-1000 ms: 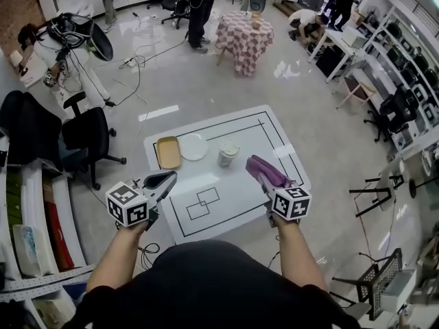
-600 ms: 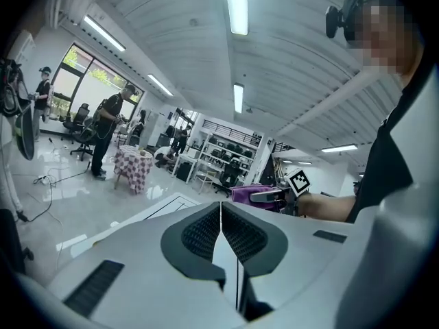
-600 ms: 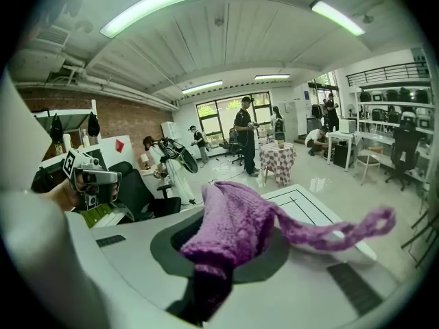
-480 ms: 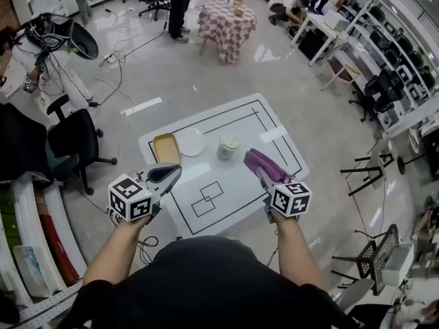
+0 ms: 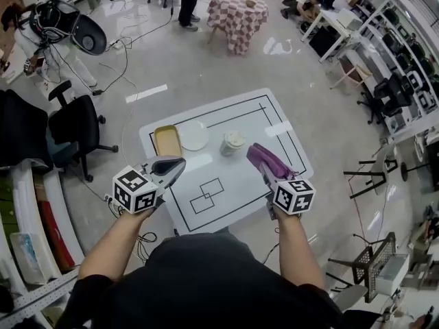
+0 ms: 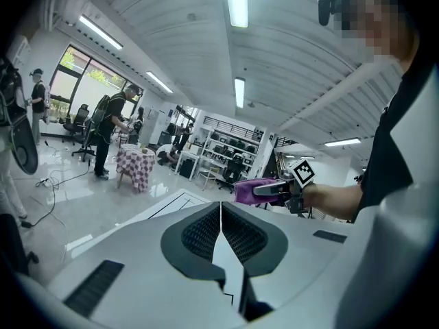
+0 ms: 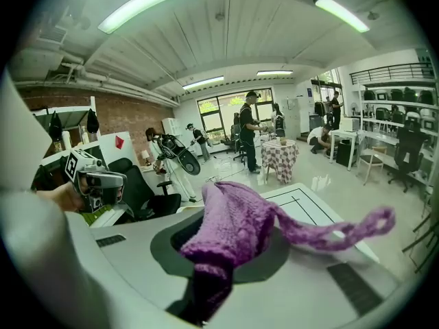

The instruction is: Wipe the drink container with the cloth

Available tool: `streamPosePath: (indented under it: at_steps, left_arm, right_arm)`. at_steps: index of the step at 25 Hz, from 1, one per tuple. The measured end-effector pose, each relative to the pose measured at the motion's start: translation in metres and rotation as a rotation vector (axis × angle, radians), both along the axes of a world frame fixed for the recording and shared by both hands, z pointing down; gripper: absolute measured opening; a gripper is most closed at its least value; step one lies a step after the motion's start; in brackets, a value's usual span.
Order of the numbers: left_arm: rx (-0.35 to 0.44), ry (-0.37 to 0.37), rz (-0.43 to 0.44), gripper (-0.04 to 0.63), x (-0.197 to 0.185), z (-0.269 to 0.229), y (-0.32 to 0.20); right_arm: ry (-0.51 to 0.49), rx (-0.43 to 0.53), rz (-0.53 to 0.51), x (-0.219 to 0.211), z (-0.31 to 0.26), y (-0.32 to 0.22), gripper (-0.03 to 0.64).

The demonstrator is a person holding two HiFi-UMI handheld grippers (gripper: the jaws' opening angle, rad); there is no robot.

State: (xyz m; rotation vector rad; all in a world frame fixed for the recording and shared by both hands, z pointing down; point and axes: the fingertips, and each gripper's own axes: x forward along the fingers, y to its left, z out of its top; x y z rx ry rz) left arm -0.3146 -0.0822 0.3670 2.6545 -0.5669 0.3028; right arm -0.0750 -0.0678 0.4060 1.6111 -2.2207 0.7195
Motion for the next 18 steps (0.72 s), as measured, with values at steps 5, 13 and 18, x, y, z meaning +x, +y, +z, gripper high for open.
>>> streamPosePath:
  at_steps: [5,13,18]
  left_arm:
    - [-0.006,-0.034,-0.061,0.025,0.027,0.021,-0.024]
    - [-0.013,-0.038,-0.088,0.025,0.084,0.043,-0.054]
    - [-0.018,-0.051,-0.09,0.025,0.113,0.06,-0.068]
  right_arm:
    - [-0.016,-0.017,-0.068,0.023,0.015,-0.025,0.087]
    - [-0.067,-0.06,-0.157,0.052,0.043,-0.067,0.087]
    - [-0.079,-0.079,-0.184,0.072,0.06,-0.091,0.087]
